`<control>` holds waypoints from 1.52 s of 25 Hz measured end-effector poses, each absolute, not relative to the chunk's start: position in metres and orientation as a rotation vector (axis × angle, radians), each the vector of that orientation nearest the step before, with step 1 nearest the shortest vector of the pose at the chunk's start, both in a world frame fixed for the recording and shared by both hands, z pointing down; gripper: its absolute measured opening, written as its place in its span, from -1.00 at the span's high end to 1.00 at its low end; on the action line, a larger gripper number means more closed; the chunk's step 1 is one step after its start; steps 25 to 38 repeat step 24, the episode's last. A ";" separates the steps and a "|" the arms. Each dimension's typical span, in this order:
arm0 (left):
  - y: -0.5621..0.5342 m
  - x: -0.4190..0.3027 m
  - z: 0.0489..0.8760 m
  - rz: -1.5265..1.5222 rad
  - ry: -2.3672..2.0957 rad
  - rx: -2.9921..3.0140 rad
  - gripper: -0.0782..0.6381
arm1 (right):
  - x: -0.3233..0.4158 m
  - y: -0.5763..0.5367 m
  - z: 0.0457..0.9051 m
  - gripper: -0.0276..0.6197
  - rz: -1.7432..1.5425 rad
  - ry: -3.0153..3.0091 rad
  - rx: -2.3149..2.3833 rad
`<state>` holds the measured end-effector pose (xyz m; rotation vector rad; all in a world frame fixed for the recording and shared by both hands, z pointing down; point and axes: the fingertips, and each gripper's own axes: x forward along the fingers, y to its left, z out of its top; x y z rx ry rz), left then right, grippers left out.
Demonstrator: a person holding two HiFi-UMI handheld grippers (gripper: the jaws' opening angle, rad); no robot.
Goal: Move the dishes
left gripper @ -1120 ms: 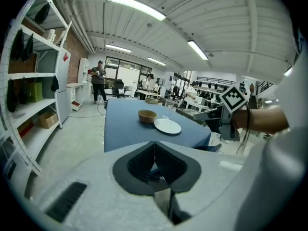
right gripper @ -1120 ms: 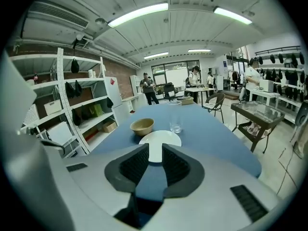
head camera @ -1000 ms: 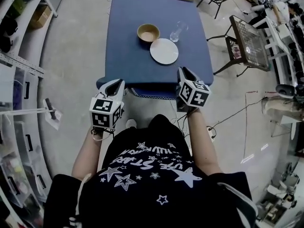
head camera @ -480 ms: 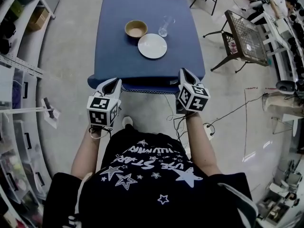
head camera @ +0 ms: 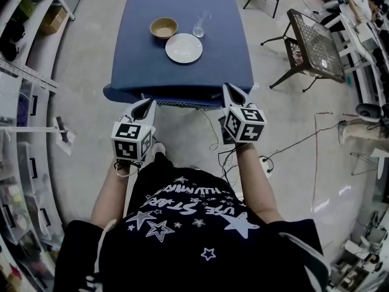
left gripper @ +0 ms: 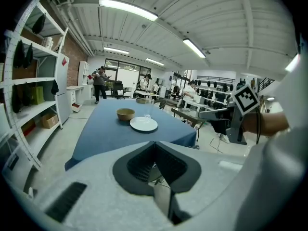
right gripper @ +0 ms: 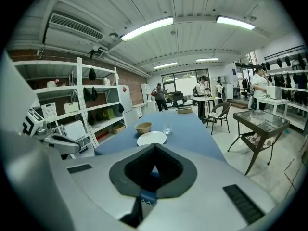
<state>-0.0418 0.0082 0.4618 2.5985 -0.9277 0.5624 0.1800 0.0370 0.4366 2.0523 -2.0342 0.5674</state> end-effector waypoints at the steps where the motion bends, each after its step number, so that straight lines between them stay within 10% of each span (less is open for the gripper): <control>1: 0.014 -0.040 0.461 0.563 -0.932 2.599 0.73 | 0.182 0.042 0.436 0.91 0.565 -2.038 2.051; 38: 0.151 0.001 0.451 0.544 -1.018 2.598 0.73 | 0.214 0.173 0.437 0.91 0.541 -2.168 1.941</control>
